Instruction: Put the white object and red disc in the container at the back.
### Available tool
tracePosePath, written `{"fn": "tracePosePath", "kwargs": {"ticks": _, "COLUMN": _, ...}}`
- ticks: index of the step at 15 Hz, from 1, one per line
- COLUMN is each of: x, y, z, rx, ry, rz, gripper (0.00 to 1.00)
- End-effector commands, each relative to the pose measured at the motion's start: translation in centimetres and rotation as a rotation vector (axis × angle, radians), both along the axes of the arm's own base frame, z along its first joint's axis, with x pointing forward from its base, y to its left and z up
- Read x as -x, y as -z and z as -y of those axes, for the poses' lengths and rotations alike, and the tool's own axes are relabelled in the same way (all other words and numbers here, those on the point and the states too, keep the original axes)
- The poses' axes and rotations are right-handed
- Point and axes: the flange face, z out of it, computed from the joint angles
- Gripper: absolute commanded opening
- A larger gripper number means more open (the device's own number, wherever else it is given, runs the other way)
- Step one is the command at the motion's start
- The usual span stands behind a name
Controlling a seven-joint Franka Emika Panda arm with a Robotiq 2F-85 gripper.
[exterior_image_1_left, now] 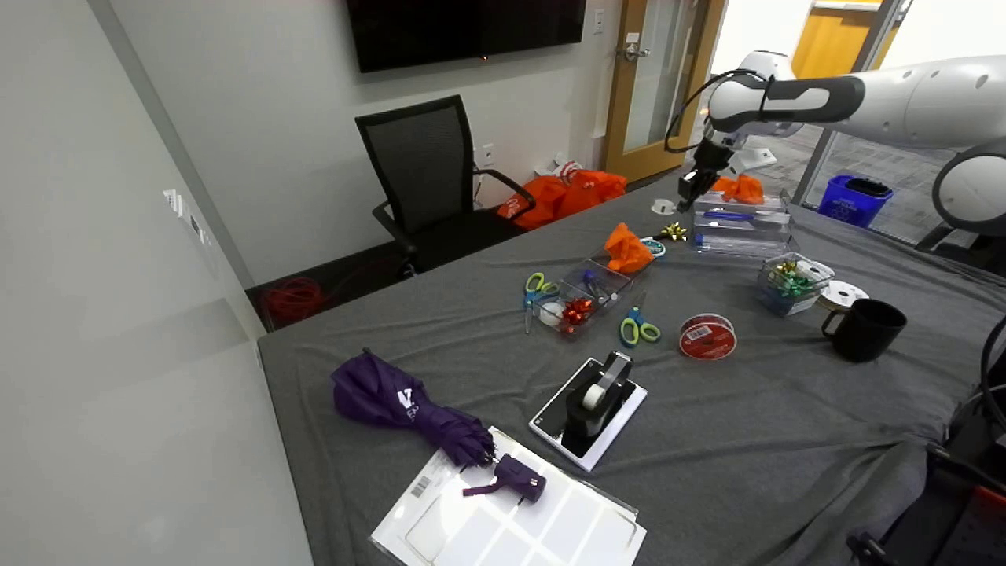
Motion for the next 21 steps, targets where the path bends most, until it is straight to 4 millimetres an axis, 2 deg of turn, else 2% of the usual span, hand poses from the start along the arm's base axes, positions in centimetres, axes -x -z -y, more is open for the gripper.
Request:
{"fn": "tracePosePath", "kwargs": {"ticks": 1, "x": -0.4, "y": 0.2, "z": -2.6, "rx": 0.037, "ry": -0.134, "rz": -0.026, "gripper": 0.03}}
{"fn": "tracePosePath", "kwargs": {"ticks": 7, "x": -0.9, "y": 1.6, "z": -8.8, "rx": 0.065, "ry": -0.398, "rz": -0.113, "gripper": 0.03}}
{"fn": "tracePosePath", "kwargs": {"ticks": 15, "x": -1.1, "y": 3.3, "z": -14.1, "rx": 0.079, "ry": -0.571, "rz": -0.152, "gripper": 0.03}}
{"fn": "tracePosePath", "kwargs": {"ticks": 18, "x": -0.8, "y": 4.4, "z": -16.6, "rx": 0.072, "ry": -0.623, "rz": -0.187, "gripper": 0.03}}
{"fn": "tracePosePath", "kwargs": {"ticks": 21, "x": -0.2, "y": 4.8, "z": -18.1, "rx": 0.078, "ry": -0.651, "rz": -0.216, "gripper": 0.03}}
